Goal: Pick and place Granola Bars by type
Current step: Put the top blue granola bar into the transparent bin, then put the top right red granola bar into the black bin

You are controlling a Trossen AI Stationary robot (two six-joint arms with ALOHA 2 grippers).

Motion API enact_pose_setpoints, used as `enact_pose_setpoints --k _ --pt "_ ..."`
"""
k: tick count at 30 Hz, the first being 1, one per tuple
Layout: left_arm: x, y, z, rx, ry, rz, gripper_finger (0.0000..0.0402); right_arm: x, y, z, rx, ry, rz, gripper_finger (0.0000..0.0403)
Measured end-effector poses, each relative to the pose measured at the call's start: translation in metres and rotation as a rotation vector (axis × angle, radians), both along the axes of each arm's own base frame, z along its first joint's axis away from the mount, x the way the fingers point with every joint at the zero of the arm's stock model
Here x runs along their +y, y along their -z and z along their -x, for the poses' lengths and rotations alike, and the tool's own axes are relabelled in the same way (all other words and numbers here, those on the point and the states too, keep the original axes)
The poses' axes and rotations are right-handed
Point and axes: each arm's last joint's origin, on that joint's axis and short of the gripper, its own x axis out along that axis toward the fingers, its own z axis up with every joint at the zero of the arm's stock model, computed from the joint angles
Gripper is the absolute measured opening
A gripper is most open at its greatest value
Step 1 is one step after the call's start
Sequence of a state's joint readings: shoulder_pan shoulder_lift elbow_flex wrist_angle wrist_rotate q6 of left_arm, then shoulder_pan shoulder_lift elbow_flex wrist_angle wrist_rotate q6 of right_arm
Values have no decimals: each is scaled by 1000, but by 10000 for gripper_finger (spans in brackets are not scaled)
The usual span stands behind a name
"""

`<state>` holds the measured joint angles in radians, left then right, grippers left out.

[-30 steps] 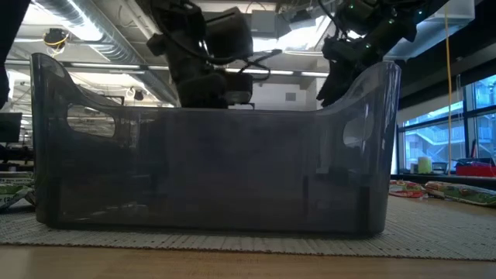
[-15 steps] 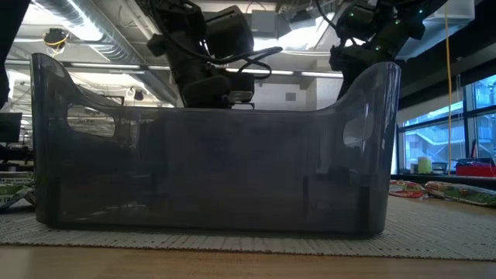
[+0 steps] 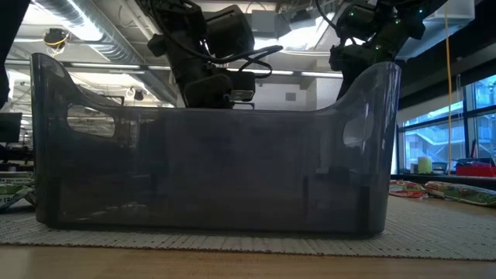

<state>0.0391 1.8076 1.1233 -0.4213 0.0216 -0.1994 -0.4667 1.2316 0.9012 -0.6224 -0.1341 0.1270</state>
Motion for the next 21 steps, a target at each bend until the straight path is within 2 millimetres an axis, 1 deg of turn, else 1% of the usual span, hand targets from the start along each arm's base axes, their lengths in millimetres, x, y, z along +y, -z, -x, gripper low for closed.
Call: enact_pose_setpoints --k 8,10,13,16,18,21 --pt "0 0 0 0 1 1 189 0 0 0 -1 4 -3 231" --pt "0 -4 1 2 1 5 196 0 0 0 -10 43 -30 231" --pt "2 -20 -2 -26 5 0 200 0 0 0 -22 114 -79 231" --pt "4 -38 -4 -77 15 -12 198 -1 -1 -1 -38 124 -79 231" --pt "4 -50 -1 -108 14 -17 195 -1 -4 -2 -46 163 -100 231" --pt "6 -71 8 -153 25 -31 195 2 -14 1 21 290 -86 231"
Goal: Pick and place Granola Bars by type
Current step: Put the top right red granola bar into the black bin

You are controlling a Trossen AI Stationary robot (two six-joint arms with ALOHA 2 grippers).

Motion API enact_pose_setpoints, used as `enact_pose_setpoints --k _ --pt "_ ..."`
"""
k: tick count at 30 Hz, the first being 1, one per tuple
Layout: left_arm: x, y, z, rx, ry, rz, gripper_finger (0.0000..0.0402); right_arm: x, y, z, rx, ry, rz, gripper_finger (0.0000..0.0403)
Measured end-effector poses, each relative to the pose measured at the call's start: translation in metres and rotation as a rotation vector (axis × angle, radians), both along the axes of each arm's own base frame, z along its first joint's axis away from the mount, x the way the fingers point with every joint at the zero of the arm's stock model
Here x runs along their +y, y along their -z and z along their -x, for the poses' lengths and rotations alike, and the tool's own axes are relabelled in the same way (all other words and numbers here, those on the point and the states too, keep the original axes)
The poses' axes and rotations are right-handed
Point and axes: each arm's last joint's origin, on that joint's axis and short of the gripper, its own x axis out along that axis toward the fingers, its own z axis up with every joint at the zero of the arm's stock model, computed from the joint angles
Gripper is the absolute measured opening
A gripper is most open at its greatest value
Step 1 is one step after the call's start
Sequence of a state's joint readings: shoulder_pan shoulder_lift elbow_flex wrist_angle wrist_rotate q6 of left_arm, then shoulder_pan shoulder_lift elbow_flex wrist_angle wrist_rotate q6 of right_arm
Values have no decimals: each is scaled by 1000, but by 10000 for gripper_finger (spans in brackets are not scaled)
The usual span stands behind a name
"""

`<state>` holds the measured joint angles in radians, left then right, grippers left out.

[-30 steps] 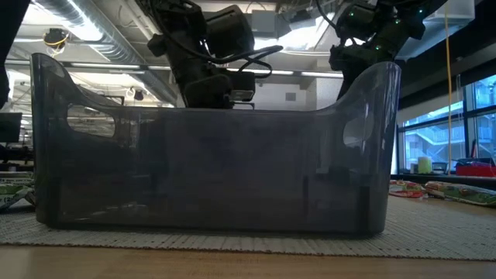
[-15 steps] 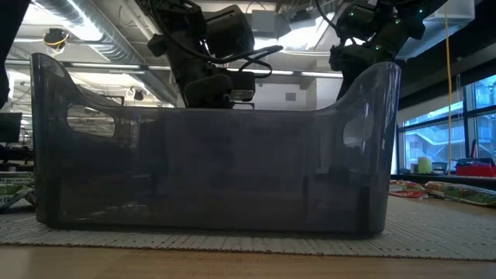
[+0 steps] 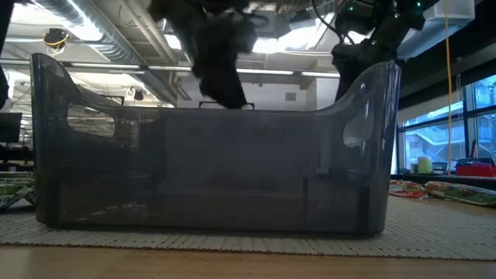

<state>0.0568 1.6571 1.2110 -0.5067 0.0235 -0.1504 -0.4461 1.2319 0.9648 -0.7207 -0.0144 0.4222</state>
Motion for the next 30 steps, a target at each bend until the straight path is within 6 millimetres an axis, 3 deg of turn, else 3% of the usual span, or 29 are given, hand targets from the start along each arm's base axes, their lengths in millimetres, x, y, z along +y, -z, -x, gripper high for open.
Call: enact_pose_setpoints --k 6,10,19,30 --pt "8 -40 32 -119 6 -45 198 22 -32 2 120 172 87 231" --pt "14 -52 58 -259 -12 -73 195 41 -36 -3 70 258 31 231" --pt "13 -47 102 -487 -42 -94 196 85 2 -13 139 433 -76 231" --pt "12 -45 109 -511 -40 -97 197 121 52 -41 267 626 -130 231"
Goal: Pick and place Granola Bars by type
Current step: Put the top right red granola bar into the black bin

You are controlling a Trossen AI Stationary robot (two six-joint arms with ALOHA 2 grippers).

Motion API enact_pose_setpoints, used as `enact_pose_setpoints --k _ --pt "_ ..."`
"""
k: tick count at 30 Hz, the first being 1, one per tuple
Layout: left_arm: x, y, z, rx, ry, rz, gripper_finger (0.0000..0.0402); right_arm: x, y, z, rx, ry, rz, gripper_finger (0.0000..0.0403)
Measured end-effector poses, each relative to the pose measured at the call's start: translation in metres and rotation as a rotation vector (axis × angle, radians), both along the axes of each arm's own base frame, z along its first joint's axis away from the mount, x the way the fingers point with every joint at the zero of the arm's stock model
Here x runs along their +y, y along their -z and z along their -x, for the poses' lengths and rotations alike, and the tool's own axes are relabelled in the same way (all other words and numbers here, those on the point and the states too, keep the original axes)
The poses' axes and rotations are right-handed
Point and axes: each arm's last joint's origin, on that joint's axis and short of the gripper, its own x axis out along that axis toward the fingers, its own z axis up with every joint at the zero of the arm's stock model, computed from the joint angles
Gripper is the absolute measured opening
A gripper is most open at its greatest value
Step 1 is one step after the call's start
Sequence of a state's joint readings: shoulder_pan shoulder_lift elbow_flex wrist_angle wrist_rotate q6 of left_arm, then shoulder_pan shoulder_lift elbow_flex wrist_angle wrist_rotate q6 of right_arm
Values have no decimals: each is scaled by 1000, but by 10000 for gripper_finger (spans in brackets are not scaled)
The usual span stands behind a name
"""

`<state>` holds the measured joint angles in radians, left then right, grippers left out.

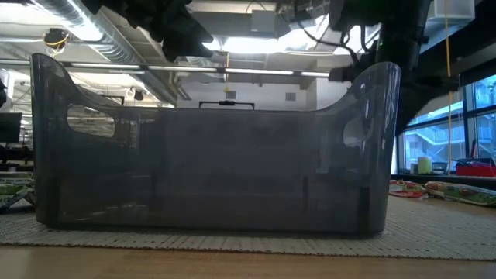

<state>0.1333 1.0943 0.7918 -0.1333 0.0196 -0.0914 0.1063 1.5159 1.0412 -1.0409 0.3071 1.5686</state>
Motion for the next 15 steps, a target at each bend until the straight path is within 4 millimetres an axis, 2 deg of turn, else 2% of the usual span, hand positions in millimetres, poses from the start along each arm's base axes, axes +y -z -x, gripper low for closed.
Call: enact_pose_setpoints --k 7,15 --pt "0 1 0 6 3 2 197 7 29 -11 90 109 -44 231" --pt "0 2 1 19 3 4 195 8 49 -17 129 204 -53 231"
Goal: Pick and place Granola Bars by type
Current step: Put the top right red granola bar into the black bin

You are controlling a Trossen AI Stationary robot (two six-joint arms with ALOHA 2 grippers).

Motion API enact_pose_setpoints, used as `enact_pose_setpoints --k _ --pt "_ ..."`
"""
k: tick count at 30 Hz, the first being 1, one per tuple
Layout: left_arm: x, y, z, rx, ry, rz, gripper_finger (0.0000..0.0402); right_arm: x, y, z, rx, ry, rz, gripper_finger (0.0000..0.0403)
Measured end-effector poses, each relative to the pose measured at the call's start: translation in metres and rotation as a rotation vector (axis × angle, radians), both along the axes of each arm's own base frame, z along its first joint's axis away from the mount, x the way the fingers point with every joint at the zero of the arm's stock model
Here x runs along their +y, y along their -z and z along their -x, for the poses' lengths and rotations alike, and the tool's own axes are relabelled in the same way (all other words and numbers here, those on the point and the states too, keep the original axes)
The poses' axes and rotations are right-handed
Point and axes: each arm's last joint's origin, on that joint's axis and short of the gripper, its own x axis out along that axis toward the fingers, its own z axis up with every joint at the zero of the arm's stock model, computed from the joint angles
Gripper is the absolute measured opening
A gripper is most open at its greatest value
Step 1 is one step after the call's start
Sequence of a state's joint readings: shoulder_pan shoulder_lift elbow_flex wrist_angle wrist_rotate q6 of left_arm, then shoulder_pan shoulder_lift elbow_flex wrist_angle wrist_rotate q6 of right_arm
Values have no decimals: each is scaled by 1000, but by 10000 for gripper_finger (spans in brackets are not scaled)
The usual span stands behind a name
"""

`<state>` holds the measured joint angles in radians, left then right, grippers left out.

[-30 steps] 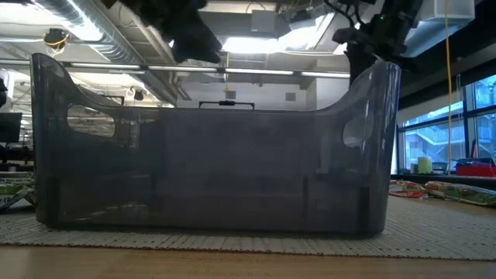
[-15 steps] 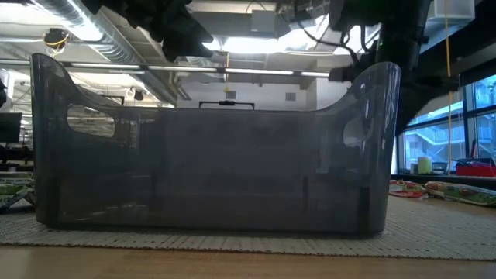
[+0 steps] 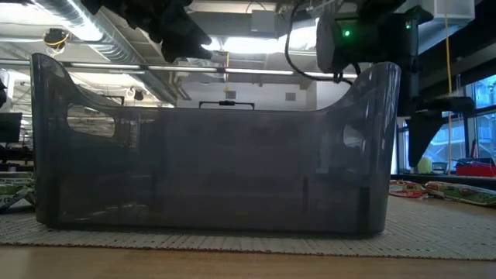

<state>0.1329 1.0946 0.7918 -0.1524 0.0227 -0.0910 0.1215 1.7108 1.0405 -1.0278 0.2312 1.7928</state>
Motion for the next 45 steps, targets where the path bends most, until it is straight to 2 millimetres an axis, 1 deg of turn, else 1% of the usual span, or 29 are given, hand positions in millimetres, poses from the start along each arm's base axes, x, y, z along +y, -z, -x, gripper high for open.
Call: enact_pose_setpoints --k 9,18,24,40,45 --pt "0 3 1 36 0 5 195 1 12 -5 12 41 -17 231" --pt "0 3 2 39 -1 8 197 3 30 -13 28 42 -40 231" --pt "0 3 2 39 -1 7 196 3 30 -13 36 9 -37 231" --pt "0 3 2 34 -25 55 197 2 31 -14 27 7 -36 231" --pt "0 3 2 33 -22 63 194 2 31 -14 24 -1 -6 231"
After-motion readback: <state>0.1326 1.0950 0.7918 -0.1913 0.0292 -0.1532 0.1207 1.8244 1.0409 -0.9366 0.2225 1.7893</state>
